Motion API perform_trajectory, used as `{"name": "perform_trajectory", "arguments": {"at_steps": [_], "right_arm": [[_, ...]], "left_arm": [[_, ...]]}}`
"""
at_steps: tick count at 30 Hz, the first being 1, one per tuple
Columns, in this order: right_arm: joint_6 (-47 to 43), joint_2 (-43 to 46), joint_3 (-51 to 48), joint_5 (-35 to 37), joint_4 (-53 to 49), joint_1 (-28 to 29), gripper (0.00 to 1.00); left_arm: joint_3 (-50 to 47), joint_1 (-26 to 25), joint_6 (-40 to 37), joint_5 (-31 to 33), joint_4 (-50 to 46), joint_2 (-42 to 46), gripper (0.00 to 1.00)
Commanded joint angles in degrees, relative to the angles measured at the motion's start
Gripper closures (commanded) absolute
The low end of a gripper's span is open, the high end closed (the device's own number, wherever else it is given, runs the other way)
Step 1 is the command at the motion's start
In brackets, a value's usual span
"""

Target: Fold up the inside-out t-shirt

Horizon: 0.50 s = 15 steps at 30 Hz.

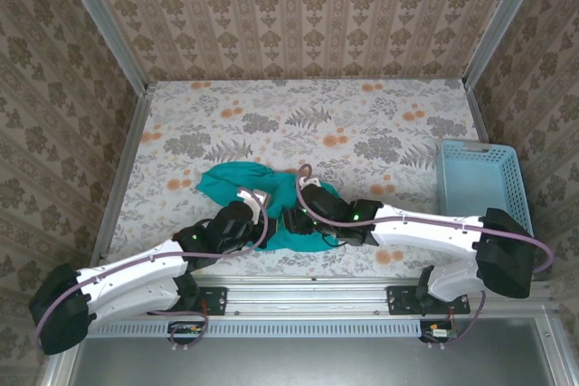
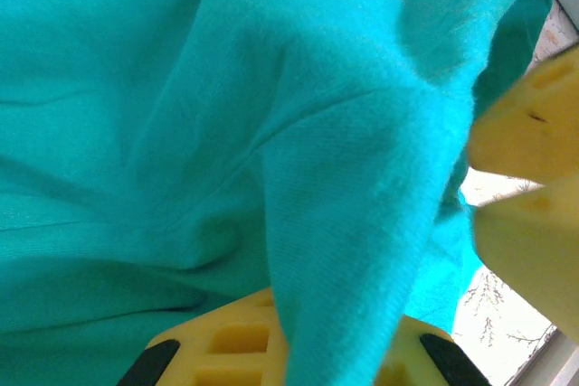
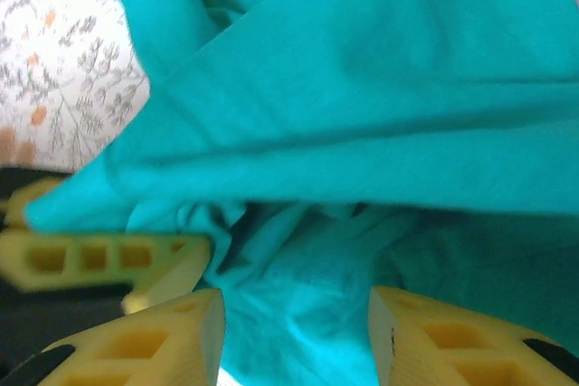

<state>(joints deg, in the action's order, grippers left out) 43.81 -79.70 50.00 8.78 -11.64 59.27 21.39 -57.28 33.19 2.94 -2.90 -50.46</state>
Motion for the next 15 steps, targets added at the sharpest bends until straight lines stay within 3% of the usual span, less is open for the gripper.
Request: {"name": "perform_trajectory", "arguments": {"at_steps": [1,15], "right_arm": [[5.91,-2.14,0.57,-2.21,5.64,-2.40,0.52],[5.45,-11.83,5.11,-4.47,7.04,-4.33,0.58]], "left_arm": [[-1.22,0.28,-0.23,-0.97,1.80,1.53,0.90],[-1.70,0.32,-0.32,-1.05,2.28,1.61,0.89]]}}
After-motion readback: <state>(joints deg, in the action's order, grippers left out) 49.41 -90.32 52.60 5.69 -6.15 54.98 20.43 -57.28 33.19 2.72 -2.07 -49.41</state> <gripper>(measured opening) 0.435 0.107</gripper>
